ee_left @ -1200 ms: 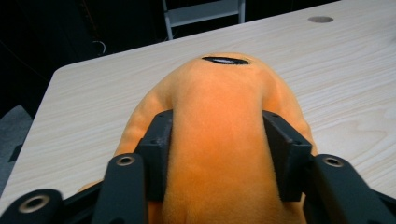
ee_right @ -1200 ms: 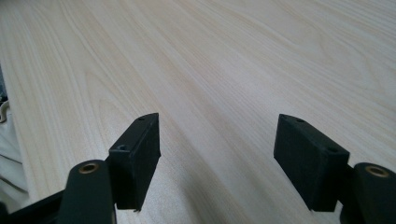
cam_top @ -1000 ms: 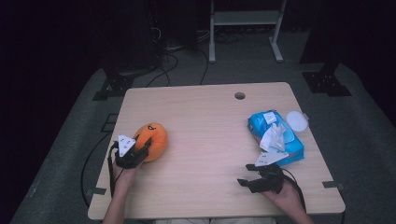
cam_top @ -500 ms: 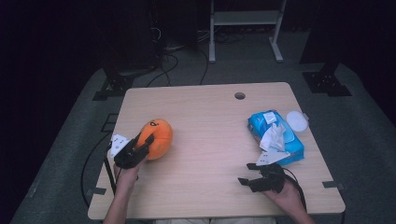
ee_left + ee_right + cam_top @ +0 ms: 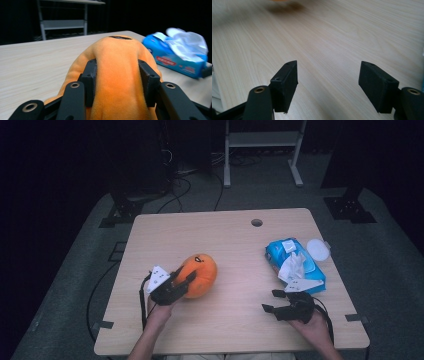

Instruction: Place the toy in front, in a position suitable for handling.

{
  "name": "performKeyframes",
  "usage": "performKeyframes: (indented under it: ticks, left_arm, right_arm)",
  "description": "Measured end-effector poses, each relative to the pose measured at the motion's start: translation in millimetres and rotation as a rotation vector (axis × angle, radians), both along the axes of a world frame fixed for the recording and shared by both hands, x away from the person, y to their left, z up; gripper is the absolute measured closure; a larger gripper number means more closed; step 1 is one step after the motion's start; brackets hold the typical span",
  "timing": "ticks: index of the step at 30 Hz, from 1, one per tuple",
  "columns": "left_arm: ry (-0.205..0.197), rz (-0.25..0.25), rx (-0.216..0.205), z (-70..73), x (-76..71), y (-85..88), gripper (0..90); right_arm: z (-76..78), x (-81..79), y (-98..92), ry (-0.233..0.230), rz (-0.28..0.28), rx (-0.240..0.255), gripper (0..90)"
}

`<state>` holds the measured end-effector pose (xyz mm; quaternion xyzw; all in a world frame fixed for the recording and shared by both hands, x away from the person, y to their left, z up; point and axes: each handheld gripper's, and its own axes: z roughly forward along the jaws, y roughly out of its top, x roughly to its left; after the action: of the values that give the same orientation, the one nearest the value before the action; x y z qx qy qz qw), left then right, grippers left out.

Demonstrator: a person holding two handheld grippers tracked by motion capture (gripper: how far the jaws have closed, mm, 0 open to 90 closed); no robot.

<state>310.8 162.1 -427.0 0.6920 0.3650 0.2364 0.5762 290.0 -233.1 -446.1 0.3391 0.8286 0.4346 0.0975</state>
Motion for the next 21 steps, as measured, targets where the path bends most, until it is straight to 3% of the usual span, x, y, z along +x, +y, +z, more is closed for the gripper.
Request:
performKeyframes:
  ticks: [4, 10, 21]
  left_arm:
    - [0.009, -0.059, 0.019, -5.1, -2.7, -21.1, 58.0]
    - [0.004, -0.121, 0.040, -8.1, -7.0, -37.6, 57.9]
    - [-0.014, -0.156, 0.069, -9.6, -10.1, -48.5, 57.5]
  right_arm:
    - [1.4, 0.3, -4.2, -0.005, -0.013, 0.012, 30.6]
    - [1.8, 0.4, -5.0, -0.006, -0.015, 0.012, 30.6]
    - [2.3, 0.7, -6.7, -0.008, -0.023, 0.016, 30.6]
